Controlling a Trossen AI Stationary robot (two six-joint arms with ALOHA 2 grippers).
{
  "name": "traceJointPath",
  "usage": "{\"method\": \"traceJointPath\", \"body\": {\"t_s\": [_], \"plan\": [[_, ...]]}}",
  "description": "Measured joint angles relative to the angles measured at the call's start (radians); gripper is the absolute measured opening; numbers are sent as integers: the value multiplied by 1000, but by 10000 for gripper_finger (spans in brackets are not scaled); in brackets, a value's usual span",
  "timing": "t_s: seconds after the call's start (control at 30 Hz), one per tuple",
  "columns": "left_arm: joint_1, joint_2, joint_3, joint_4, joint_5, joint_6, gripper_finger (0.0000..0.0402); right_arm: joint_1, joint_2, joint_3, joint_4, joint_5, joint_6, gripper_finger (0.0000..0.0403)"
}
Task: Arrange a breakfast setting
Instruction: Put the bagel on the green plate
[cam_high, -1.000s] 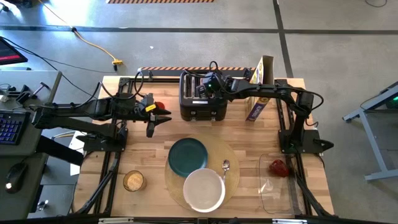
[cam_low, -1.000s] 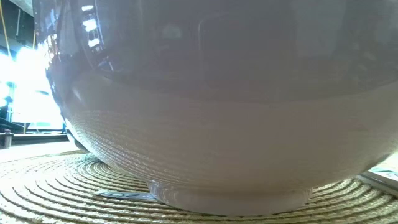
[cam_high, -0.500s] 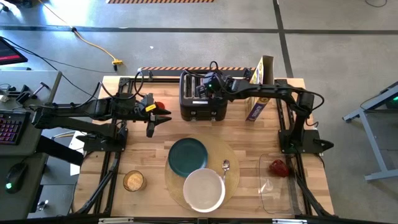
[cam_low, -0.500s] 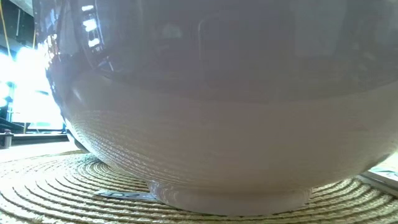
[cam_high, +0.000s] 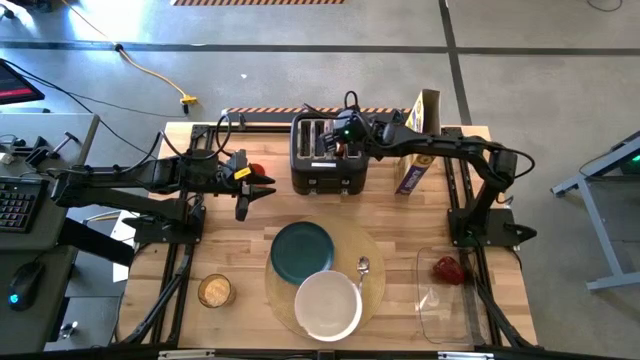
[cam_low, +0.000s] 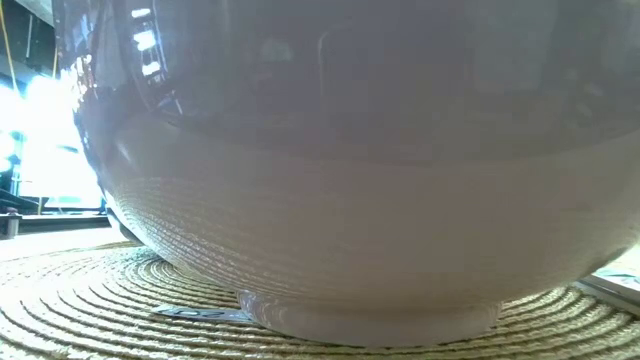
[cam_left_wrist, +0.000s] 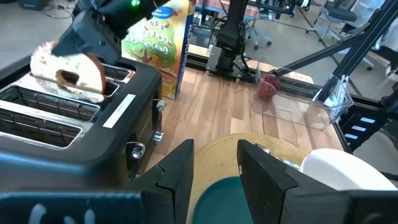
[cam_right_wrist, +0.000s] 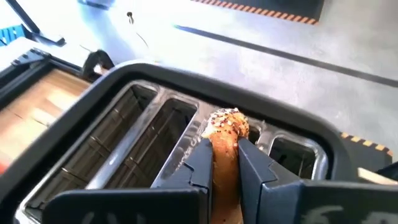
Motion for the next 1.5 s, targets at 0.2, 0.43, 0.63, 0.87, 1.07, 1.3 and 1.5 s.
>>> {"method": "traceJointPath", "body": {"t_s": [0.2, 0.43, 0.63, 0.87, 1.07, 1.3, 1.5], "plan": [[0, 0, 0, 0, 0, -5, 113, 0, -57, 1, 4, 14, -45, 18], [0, 0, 0, 0, 0, -6, 113, 3, -108, 2, 1, 13, -91, 18], [0, 0, 0, -1, 0, -7, 113, 20, -152, 2, -2, -7, -150, 18], [0, 0, 0, -20, 0, -9, 113, 65, -208, 2, -9, -74, -207, 18], [0, 0, 0, -19, 0, -11, 113, 116, -240, 2, -38, -107, -228, 18], [0, 0, 0, -19, 0, -35, 112, 188, -245, 2, -47, -186, -254, 18], [0, 0, 0, -19, 0, -35, 113, 267, -245, 2, -49, -230, -254, 18]]}}
